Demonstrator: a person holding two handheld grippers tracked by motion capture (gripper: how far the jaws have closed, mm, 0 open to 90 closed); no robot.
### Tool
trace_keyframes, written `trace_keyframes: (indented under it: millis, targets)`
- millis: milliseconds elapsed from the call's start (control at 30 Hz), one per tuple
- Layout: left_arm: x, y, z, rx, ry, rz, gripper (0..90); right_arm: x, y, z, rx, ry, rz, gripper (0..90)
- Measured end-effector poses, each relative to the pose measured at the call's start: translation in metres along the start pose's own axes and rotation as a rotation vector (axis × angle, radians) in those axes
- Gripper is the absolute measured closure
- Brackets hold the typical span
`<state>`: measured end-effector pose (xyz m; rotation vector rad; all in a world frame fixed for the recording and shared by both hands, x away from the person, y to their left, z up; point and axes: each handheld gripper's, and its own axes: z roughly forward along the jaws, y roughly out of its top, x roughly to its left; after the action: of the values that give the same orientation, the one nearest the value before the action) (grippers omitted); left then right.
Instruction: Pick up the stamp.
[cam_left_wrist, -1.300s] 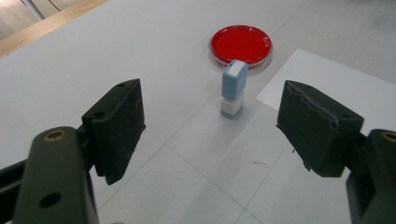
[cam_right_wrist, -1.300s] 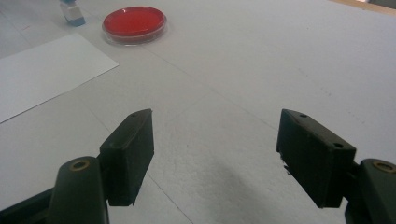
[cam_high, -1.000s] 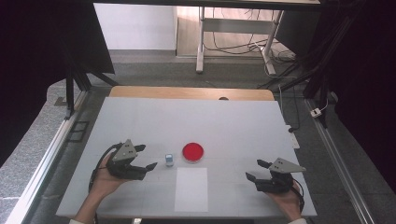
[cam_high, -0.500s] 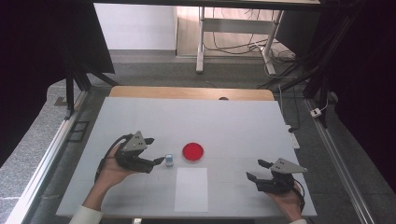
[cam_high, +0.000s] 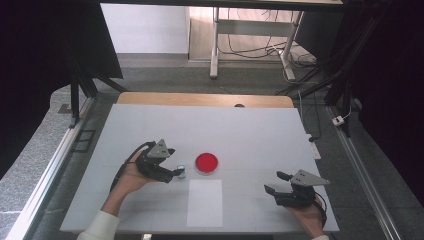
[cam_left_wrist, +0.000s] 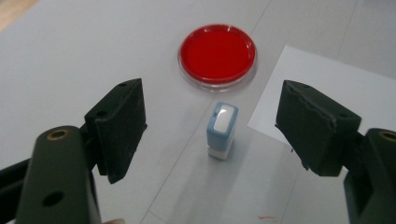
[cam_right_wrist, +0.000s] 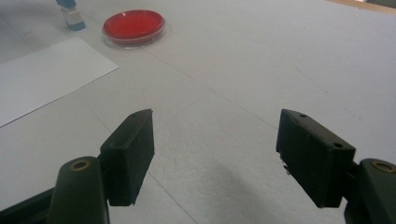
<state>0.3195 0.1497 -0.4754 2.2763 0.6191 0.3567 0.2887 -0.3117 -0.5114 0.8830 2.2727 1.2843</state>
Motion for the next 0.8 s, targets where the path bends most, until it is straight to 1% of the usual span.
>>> trace_keyframes:
  millis: [133,300,400,533,633,800]
  targets:
    - [-0.002,-0.002,0.008,0.027,-0.015,0.010,24.8,0.001,0.000,0.000,0.000,0.005,-0.002,27.5]
    - [-0.003,-0.002,0.009,0.025,-0.016,0.010,27.8,0.001,0.000,0.001,0.002,0.001,-0.004,27.6]
    - [-0.003,-0.003,0.010,0.024,-0.025,0.015,31.4,0.001,-0.001,0.001,-0.001,0.004,-0.005,27.6]
    - [-0.004,-0.003,0.014,0.040,-0.040,0.025,35.8,0.001,0.000,0.001,0.007,0.002,-0.007,27.6]
    - [-0.005,-0.003,0.017,0.050,-0.056,0.038,39.7,0.001,-0.001,0.001,0.012,0.000,-0.010,27.6]
    - [-0.006,-0.004,0.020,0.065,-0.062,0.062,47.2,0.001,-0.001,0.002,0.007,-0.002,-0.007,27.7]
